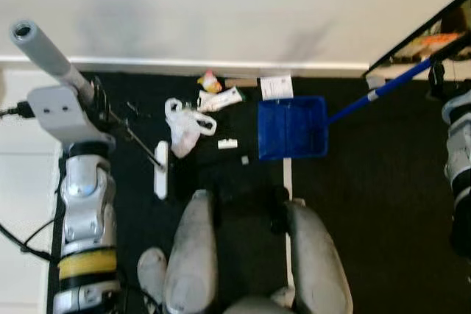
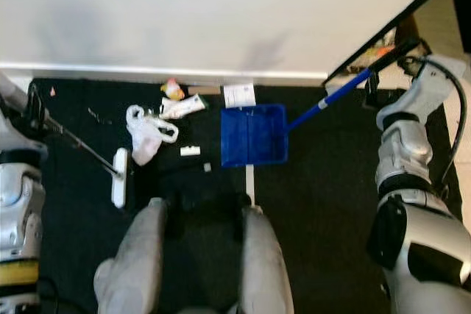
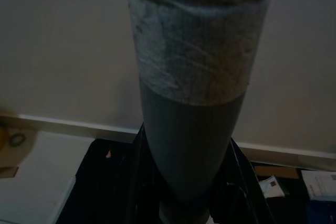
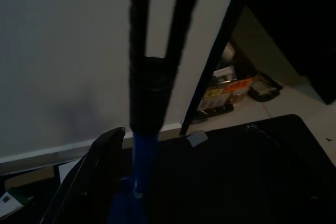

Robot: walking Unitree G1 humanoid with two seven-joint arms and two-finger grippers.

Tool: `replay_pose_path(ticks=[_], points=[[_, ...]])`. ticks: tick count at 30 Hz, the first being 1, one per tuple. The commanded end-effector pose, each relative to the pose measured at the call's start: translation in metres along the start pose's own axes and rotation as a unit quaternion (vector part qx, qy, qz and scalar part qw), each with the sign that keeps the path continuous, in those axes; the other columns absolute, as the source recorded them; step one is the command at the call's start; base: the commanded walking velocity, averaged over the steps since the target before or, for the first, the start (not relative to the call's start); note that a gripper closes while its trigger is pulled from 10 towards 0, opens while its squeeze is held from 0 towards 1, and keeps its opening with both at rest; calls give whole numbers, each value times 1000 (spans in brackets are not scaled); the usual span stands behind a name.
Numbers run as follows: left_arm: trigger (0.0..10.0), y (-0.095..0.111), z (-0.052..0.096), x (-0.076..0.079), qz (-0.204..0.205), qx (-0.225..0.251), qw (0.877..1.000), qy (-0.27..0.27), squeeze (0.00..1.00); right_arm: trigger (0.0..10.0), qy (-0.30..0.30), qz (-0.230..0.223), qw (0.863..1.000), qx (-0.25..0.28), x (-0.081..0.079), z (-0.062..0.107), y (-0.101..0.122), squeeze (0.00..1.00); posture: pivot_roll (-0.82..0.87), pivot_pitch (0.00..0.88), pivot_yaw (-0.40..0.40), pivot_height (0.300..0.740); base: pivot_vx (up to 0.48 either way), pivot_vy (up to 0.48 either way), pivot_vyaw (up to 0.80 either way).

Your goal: Sweep floor

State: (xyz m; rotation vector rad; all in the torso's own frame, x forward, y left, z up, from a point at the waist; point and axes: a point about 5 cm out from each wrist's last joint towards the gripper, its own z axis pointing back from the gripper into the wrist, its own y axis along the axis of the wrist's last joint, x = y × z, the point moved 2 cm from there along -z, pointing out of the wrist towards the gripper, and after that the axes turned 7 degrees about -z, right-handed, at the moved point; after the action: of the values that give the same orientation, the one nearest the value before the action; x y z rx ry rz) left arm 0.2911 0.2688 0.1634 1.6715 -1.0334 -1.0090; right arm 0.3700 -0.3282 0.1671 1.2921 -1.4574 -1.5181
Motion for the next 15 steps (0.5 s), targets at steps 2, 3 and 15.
replay_pose_path(ticks=[2, 3, 15], points=[[10000, 3, 4, -15, -20, 4, 1000, 22, 0, 10000, -5, -17, 1000, -14, 6, 2, -5, 0, 229, 518, -65, 731, 0, 0, 0], [10000, 6, 6, -18, -22, 7, 999, 29, 0, 10000, 13, -27, 1000, -9, -3, -1, -2, 0, 242, 518, -65, 731, 0, 0, 0], [10000, 12, 12, -25, -27, 10, 999, 38, 0, 10000, 47, -25, 998, -18, -18, -5, -2, 0, 267, 514, -66, 731, 0, 0, 0]])
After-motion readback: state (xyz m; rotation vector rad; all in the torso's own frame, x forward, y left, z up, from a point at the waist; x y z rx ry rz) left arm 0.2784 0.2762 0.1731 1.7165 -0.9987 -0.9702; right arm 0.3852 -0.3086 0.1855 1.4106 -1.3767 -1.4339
